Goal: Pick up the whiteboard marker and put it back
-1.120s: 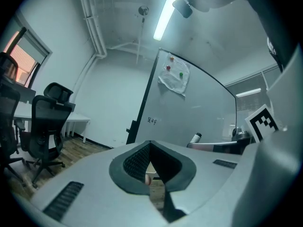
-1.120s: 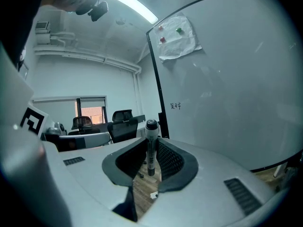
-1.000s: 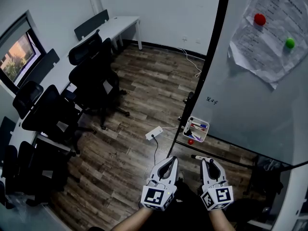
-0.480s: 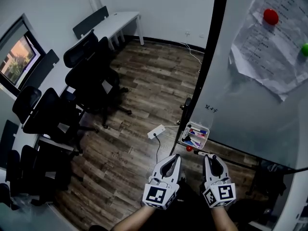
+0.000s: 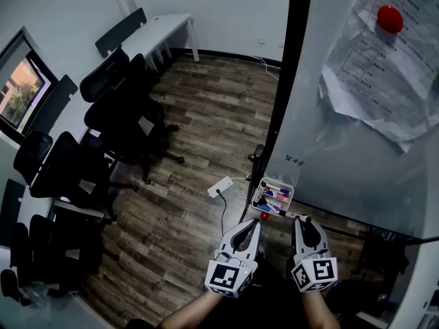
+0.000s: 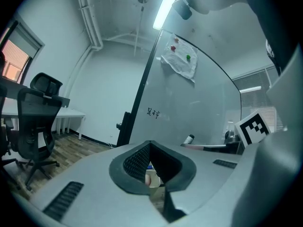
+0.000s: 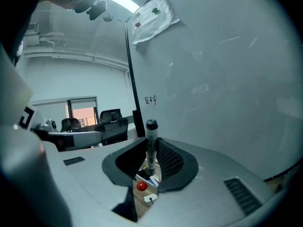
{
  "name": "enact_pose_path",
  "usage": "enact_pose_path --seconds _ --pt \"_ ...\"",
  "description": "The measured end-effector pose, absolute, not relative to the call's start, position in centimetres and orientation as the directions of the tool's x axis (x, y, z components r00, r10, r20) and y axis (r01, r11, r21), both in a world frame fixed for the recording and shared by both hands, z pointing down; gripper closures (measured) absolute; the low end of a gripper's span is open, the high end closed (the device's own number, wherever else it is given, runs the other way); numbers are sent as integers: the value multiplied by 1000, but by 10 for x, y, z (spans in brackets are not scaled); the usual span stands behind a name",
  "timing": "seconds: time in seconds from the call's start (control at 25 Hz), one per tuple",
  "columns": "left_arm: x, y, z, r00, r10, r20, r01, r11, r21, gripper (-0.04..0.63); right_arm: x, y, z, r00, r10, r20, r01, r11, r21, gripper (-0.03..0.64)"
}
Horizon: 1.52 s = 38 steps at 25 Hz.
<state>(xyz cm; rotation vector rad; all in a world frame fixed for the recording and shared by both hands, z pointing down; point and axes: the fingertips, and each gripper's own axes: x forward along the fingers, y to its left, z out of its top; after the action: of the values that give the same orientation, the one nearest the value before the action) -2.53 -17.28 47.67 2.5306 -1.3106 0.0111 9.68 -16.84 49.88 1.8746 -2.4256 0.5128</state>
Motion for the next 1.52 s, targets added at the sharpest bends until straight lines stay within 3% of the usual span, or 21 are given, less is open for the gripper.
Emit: enact_pose_path --seconds 1.52 --pt "-4 -209 489 592 -789 161 -799 -548 249 589 121 -215 528 -237 -932 275 -959 179 -222 540"
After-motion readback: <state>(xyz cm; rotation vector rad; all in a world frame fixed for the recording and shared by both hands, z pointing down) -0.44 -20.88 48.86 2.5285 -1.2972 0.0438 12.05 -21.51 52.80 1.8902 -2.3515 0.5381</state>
